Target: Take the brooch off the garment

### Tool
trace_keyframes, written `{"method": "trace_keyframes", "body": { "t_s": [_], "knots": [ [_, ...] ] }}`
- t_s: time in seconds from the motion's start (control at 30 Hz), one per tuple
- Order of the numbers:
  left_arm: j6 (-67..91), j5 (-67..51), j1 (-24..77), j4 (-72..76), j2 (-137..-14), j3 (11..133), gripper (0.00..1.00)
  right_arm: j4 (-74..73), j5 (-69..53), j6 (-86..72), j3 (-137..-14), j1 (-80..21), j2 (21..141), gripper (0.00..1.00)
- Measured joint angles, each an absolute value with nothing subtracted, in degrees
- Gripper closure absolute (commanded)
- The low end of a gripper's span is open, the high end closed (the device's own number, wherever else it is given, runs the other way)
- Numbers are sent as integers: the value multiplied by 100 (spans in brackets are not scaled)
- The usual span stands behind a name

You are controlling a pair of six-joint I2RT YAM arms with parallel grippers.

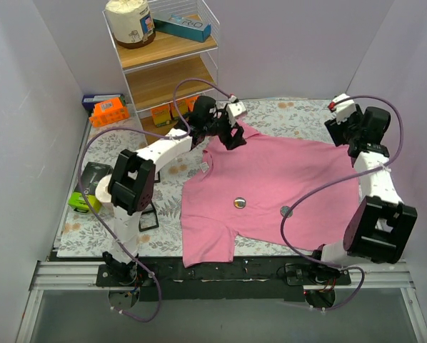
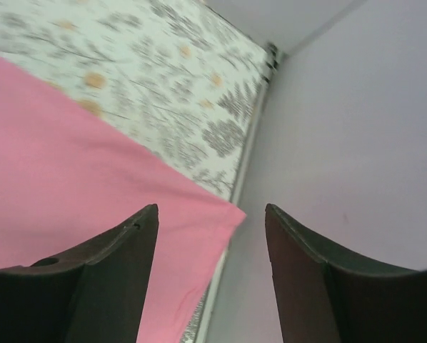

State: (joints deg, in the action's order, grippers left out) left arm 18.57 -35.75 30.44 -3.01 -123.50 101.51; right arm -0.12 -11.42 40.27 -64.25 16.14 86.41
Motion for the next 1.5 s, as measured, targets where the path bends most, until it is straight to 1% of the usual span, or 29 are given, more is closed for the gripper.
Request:
{"method": "trace_keyframes", "body": {
  "t_s": [0.03,0.17,0.27,0.3,0.43,0.6,0.73,0.8,0.83,0.93,1.1,1.33,1.5],
  "knots": [
    [1758,-3634,3120,-375,-12081,9810,26,-145,-1330,4086,-6359,1531,8407,32],
    [1426,-3747,3361,-858,-11137,8691,25,-770,-2224,4654,-5780,923,7317,32],
    [1378,-3785,3332,-1297,-10606,8051,29,-1345,-2733,5277,-4971,303,6471,33],
    [1400,-3787,3306,-1428,-10477,7878,32,-1623,-2871,5494,-4709,89,6224,33],
    [1592,-3778,3229,-1841,-10239,7393,35,-2515,-3201,6370,-3741,-497,5400,32],
    [1844,-3627,3162,-2051,-10230,6858,33,-3452,-3350,7338,-3098,-808,4775,31],
    [2012,-3601,3074,-2191,-10230,6724,28,-3653,-3341,7701,-3052,-902,4786,31],
    [2082,-3647,3044,-2261,-10245,6737,7,-3636,-3295,7854,-3017,-943,4908,29],
    [2104,-3660,3026,-2287,-10269,6755,6,-3634,-3256,7931,-2969,-952,4978,28],
    [2226,-3664,3011,-2364,-10311,6772,6,-3629,-3122,8060,-2777,-996,5046,26],
    [2349,-3662,3011,-2359,-10320,6772,7,-3566,-2912,8130,-2576,-1090,5026,27],
    [2493,-3664,3011,-2342,-10377,6772,7,-3249,-2591,8119,-2353,-1133,5129,30],
    [2491,-3660,3011,-2349,-10379,6810,7,-2921,-2491,8025,-2349,-1151,5411,35]
  ]
}}
